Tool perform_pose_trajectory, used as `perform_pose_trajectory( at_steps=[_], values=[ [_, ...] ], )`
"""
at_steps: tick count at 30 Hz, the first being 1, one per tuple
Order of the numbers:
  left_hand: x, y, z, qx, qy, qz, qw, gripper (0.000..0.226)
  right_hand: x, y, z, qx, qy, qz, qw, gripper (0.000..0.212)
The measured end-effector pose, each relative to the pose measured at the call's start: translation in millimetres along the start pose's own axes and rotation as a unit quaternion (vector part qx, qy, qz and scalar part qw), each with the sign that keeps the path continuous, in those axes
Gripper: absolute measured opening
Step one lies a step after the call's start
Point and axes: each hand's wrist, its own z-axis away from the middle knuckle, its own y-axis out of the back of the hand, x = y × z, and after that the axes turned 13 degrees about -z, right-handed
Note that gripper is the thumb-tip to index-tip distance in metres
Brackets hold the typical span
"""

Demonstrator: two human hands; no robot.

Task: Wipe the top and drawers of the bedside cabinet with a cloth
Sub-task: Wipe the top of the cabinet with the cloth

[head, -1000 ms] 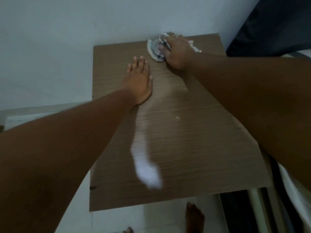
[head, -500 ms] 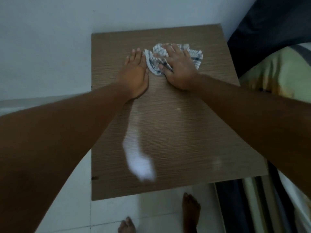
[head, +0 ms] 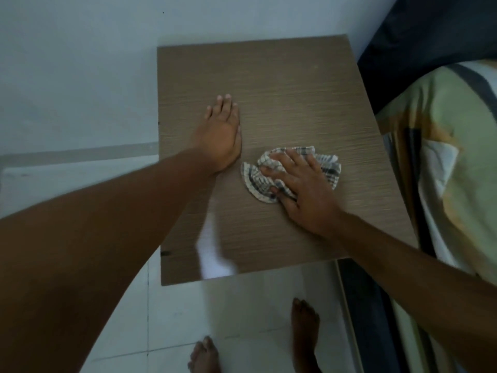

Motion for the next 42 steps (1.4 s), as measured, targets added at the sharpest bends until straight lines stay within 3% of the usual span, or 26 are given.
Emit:
perform_pose_trajectory(
  at_steps=[5,10,16,19,22,28,33,38,42],
  values=[
    [3.0,1.5,11.0,-0.005,-0.005,0.003,1.000,0.059,-21.9,-16.5,60.8,0.008,0.010,-0.034,0.999,0.044],
    [5.1,2.6,12.4,-0.010,-0.001,-0.002,1.000,0.059,-38.9,-32.0,116.6,-0.016,0.008,-0.060,0.998,0.067],
    [4.3,1.1,19.5,-0.012,-0.008,0.009,1.000,0.059,-56.6,-30.1,166.1,-0.064,0.035,-0.088,0.993,0.058],
    [-1.7,3.0,20.5,-0.009,-0.009,0.022,1.000,0.059,-68.3,-30.2,183.5,-0.091,0.030,-0.174,0.980,0.042],
    [-10.3,5.1,17.6,-0.005,-0.009,0.021,1.000,0.059,-80.1,-25.8,184.0,-0.065,0.026,-0.234,0.970,0.038],
    [-34.1,6.9,6.3,-0.004,0.020,0.017,1.000,0.060,-95.9,19.4,90.1,0.042,-0.022,-0.300,0.953,0.043],
    [-58.3,13.8,-9.7,0.008,0.039,0.014,0.999,0.061,-70.9,55.7,-34.6,0.168,-0.063,-0.264,0.948,0.036],
    [-74.9,8.6,-17.7,0.012,0.052,0.034,0.998,0.061,-36.8,70.6,-183.4,0.172,-0.100,-0.194,0.961,0.035],
    [-78.5,1.3,-17.0,0.019,0.039,0.030,0.999,0.060,-26.9,72.8,-256.0,0.116,-0.047,-0.035,0.992,0.037]
  ],
)
